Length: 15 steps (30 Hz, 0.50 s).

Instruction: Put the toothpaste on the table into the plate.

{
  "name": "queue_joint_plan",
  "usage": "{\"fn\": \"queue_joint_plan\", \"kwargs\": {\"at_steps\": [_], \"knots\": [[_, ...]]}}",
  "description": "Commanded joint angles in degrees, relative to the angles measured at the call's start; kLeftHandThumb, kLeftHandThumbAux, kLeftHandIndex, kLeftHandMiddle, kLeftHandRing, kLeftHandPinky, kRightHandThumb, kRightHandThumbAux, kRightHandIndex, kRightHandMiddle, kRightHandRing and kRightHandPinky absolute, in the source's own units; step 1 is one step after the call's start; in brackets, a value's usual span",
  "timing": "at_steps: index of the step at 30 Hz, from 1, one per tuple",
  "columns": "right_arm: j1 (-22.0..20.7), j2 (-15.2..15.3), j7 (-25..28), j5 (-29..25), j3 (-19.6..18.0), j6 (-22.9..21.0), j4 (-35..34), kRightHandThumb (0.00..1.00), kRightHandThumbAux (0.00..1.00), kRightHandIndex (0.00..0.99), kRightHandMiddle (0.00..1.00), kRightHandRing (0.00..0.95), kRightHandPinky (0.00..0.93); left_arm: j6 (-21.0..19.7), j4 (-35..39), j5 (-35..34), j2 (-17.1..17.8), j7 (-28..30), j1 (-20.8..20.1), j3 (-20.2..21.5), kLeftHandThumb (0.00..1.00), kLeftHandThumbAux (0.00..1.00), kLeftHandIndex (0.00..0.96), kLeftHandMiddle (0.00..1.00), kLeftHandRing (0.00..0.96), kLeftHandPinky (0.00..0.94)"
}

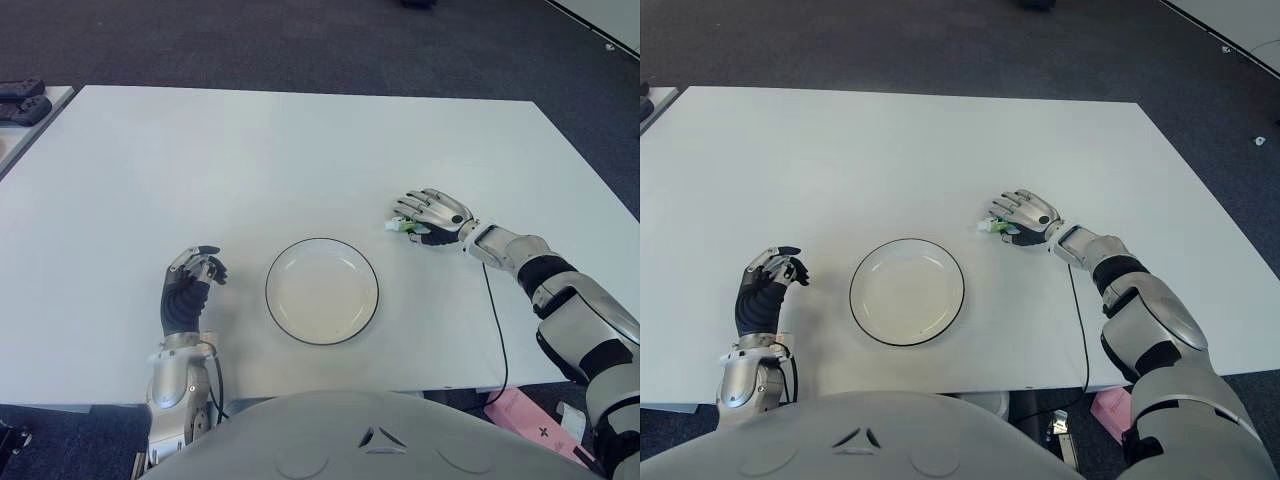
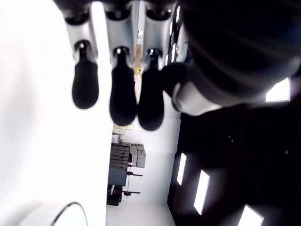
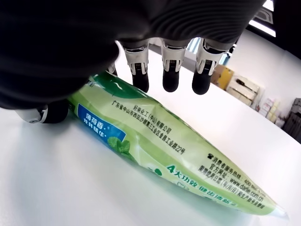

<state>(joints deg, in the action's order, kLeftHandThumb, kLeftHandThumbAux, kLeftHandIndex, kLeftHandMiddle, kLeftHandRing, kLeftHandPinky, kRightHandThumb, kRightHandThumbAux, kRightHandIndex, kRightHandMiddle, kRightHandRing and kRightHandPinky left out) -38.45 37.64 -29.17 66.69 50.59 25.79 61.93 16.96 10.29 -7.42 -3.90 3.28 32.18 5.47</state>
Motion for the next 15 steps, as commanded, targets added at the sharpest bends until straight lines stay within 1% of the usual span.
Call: {"fn": "queue_joint_plan", "kwargs": {"at_steps": [1,5,13,14,15], "knots": [[6.0,-2.2,2.8,-0.2,1.7,-0.3,2.2,0.61,0.213,0.04,0.0,0.0,0.0,0.3,-0.8,-0.2,0.1,0.6,0.1,-0.6,0.705,0.717,0.439,0.637,0.631,0.616],[7.2,-2.5,3.7,-2.5,1.1,-0.4,2.1,0.61,0.22,0.044,0.0,0.0,0.0,-0.1,-0.8,-0.5,0.3,0.6,0.2,-0.3,0.707,0.716,0.44,0.64,0.632,0.624],[8.9,-2.8,4.2,-5.4,0.5,-1.1,1.8,0.605,0.235,0.056,0.0,0.0,0.0,-0.7,-0.6,-0.4,0.3,0.2,0.2,-0.3,0.708,0.715,0.44,0.647,0.639,0.634],[9.1,-2.9,4.1,-6.1,0.1,-0.9,1.8,0.606,0.239,0.063,0.002,0.0,0.0,-0.5,-0.8,-0.4,0.3,0.2,0.1,-0.2,0.708,0.715,0.44,0.646,0.639,0.632],[9.3,-3.0,4.1,-6.5,-0.2,-0.8,1.9,0.613,0.247,0.094,0.025,0.008,0.03,-0.4,-0.9,-0.4,0.3,0.3,0.1,-0.2,0.707,0.715,0.44,0.645,0.637,0.625]]}}
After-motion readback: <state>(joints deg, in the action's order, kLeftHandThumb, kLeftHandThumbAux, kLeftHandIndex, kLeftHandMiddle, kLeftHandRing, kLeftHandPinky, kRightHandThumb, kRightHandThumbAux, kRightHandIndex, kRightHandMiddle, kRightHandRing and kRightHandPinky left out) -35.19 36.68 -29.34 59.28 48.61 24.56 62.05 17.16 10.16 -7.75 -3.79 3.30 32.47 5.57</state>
